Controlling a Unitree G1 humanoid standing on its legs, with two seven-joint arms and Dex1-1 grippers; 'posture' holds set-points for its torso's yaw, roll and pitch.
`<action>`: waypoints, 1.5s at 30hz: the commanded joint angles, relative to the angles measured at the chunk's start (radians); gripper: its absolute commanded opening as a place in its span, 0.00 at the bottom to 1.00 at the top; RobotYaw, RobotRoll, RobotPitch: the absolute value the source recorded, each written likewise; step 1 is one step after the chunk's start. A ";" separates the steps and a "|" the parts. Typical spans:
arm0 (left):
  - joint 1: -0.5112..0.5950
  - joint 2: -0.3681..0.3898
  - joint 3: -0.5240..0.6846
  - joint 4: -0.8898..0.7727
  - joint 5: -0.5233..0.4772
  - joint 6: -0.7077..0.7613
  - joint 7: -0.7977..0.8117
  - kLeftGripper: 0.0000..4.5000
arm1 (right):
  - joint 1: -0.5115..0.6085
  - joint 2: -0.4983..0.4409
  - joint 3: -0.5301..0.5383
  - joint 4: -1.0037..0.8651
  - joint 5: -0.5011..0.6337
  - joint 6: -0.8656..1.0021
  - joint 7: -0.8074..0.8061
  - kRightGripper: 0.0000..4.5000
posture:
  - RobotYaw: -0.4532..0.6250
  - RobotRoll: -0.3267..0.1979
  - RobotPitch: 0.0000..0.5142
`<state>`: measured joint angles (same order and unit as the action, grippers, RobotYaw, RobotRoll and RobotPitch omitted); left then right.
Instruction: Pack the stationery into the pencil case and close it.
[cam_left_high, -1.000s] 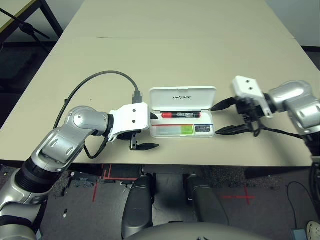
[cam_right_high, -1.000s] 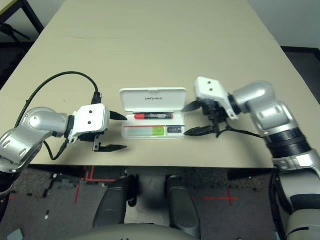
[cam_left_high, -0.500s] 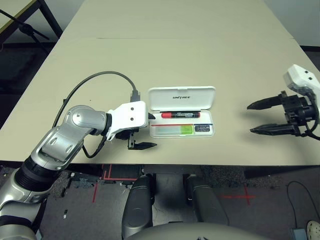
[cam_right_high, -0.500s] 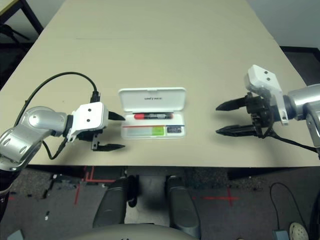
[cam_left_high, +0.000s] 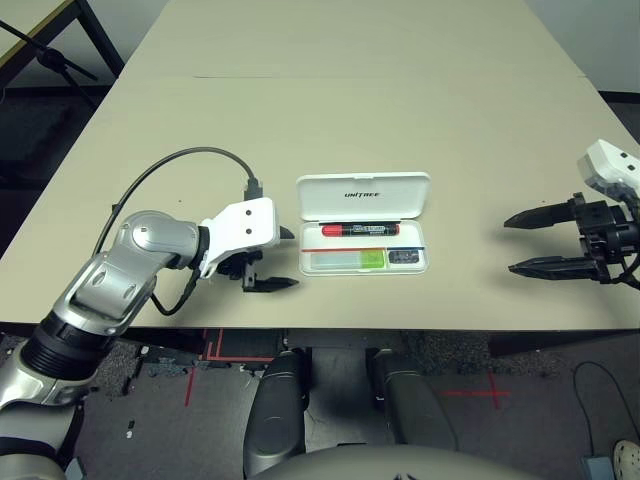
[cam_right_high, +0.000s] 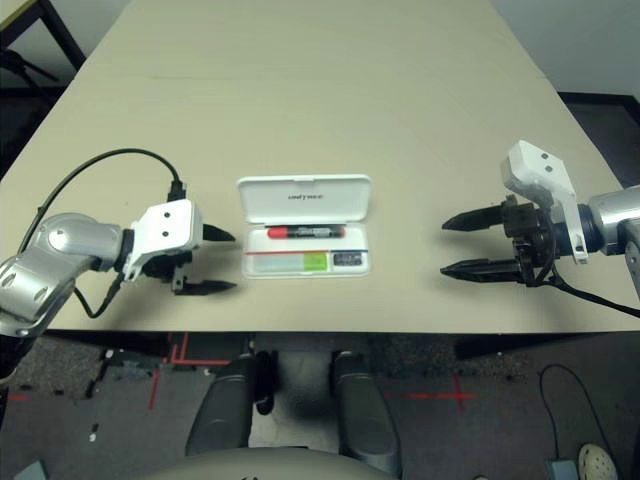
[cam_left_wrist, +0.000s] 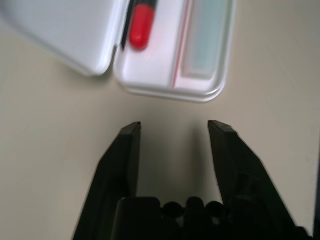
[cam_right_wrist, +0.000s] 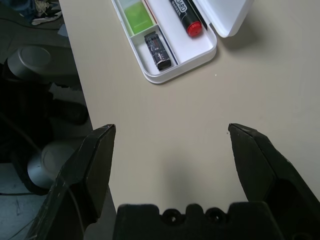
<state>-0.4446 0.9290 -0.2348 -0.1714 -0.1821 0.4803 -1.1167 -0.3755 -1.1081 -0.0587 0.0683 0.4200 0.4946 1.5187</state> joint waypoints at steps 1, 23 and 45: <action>-0.068 0.023 -0.003 0.164 0.132 -0.028 0.080 0.27 | 0.010 0.010 -0.006 -0.023 0.014 0.001 -0.011 1.00 | 0.44 0.62 0.36; -0.240 -0.177 0.027 0.373 0.251 -0.057 0.194 0.01 | -0.004 0.031 0.011 -0.026 0.006 -0.008 -0.036 1.00 | 0.43 0.62 0.34; -0.233 -0.418 0.029 0.268 0.141 0.003 0.199 0.01 | -0.018 0.028 0.027 -0.009 -0.018 -0.023 -0.034 1.00 | 0.42 0.62 0.34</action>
<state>-0.6907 0.5140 -0.1975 0.1304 -0.0202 0.4666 -0.8985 -0.3855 -1.0807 -0.0499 0.0501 0.4083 0.4780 1.4835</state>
